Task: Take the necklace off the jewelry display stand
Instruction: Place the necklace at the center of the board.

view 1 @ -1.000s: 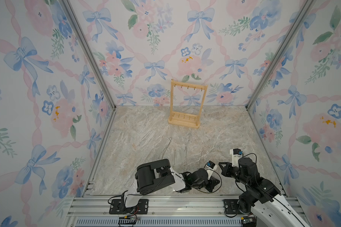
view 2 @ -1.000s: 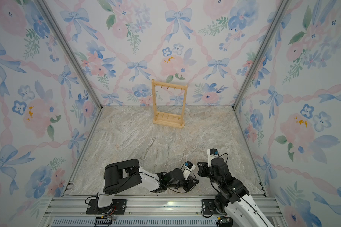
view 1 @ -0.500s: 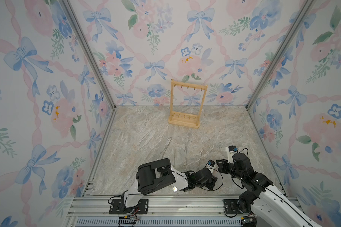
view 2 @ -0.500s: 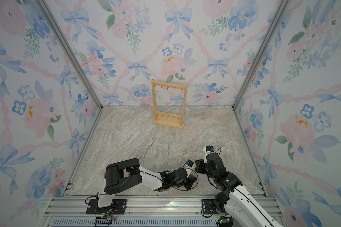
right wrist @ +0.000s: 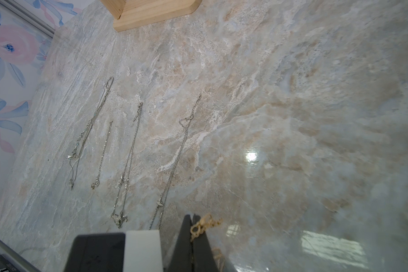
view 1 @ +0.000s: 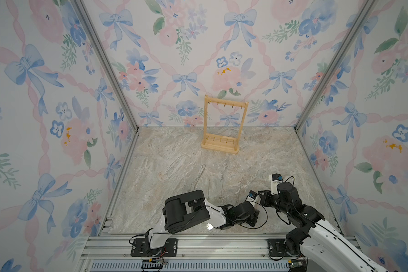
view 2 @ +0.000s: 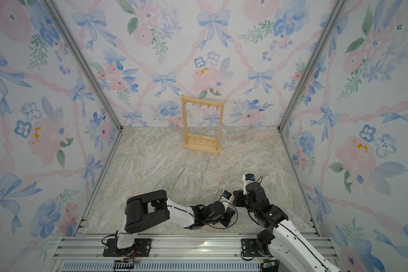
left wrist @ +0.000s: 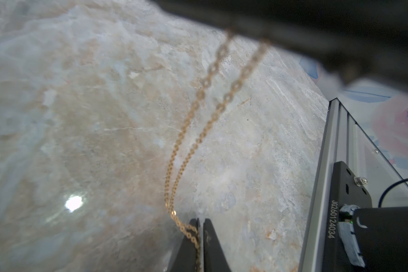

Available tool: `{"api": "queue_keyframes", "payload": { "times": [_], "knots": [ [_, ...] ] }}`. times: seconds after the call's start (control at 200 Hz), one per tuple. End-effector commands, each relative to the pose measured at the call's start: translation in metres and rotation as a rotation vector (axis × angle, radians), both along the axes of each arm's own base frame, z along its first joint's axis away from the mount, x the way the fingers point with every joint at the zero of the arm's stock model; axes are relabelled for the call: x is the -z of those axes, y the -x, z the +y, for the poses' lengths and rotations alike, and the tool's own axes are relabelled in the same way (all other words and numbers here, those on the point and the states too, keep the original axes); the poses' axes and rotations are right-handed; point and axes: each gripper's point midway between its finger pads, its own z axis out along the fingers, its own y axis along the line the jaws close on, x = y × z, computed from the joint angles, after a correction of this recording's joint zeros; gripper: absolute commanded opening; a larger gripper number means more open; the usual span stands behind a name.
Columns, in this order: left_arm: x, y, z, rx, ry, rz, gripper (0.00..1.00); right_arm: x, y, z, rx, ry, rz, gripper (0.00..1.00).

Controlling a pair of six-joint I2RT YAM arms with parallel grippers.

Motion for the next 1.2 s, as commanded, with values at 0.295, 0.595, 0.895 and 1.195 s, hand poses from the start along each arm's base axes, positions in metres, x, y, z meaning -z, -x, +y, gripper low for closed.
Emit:
{"api": "queue_keyframes", "payload": {
  "times": [0.295,0.595,0.895,1.195],
  "knots": [
    [0.029,0.001,0.023,-0.031,-0.141,-0.035,0.21,0.0,0.001,-0.006,0.004,0.024,-0.027,0.0],
    [0.02,0.001,0.028,-0.056,-0.145,-0.079,0.35,0.001,-0.001,-0.007,0.007,0.035,-0.024,0.0],
    [0.017,0.003,0.03,-0.059,-0.15,-0.104,0.52,0.007,-0.005,-0.007,0.006,0.068,0.003,0.0],
    [0.021,0.006,0.035,-0.056,-0.16,-0.099,0.58,0.002,-0.008,-0.016,0.044,0.088,-0.009,0.0]
  ]
}}
